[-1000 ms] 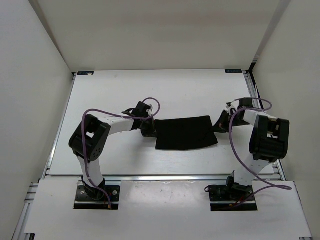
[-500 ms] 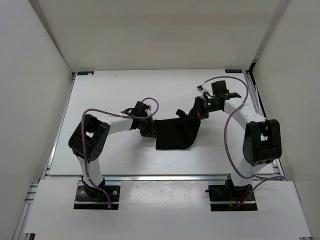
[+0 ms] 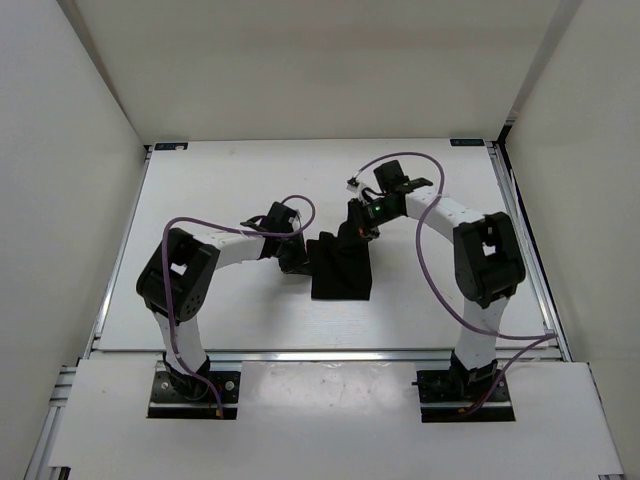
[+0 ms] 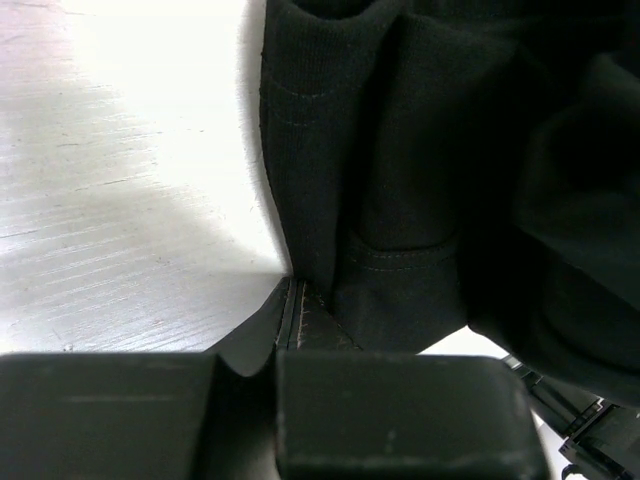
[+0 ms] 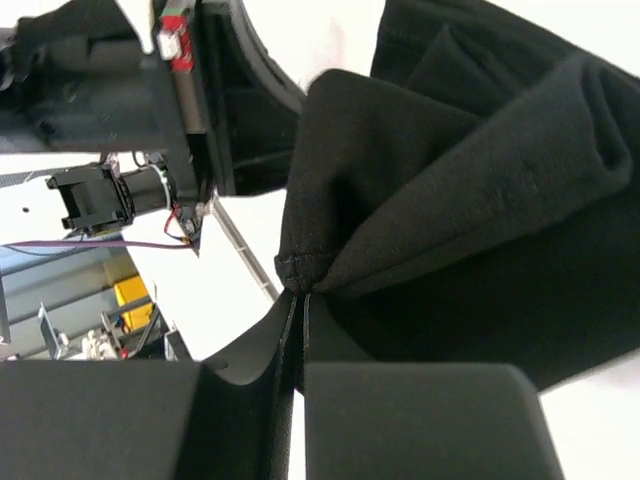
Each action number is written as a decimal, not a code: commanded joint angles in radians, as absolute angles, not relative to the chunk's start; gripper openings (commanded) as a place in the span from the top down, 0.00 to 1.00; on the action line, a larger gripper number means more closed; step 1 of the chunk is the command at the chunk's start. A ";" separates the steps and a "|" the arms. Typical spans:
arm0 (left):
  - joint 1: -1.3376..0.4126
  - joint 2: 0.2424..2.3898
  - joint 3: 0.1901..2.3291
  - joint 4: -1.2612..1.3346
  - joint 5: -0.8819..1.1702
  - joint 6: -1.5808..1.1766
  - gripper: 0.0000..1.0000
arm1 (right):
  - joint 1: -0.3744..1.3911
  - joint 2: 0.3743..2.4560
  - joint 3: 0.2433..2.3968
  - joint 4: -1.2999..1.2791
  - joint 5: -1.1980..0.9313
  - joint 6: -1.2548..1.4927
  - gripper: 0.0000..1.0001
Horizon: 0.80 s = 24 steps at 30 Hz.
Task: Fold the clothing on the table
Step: Fold the skirt
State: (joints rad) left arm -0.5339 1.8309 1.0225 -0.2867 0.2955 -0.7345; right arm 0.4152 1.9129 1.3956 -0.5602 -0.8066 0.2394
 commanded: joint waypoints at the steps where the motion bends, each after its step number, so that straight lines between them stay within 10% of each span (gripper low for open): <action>1: -0.525 1.813 1.017 -0.334 0.235 -0.730 1.00 | 0.440 1.965 1.471 -0.583 -0.839 0.241 0.99; 8: -0.494 1.786 1.022 -0.354 0.227 -0.710 1.00 | 0.460 2.003 1.568 -0.586 -1.040 0.259 0.73; 18: -0.290 1.669 1.026 -0.396 0.183 -0.661 1.00 | 0.333 1.767 1.343 -0.303 -1.218 0.494 0.63; 24: -0.273 1.614 1.023 -0.426 0.202 -0.649 1.00 | 0.313 1.792 1.288 -0.385 -1.087 0.436 0.90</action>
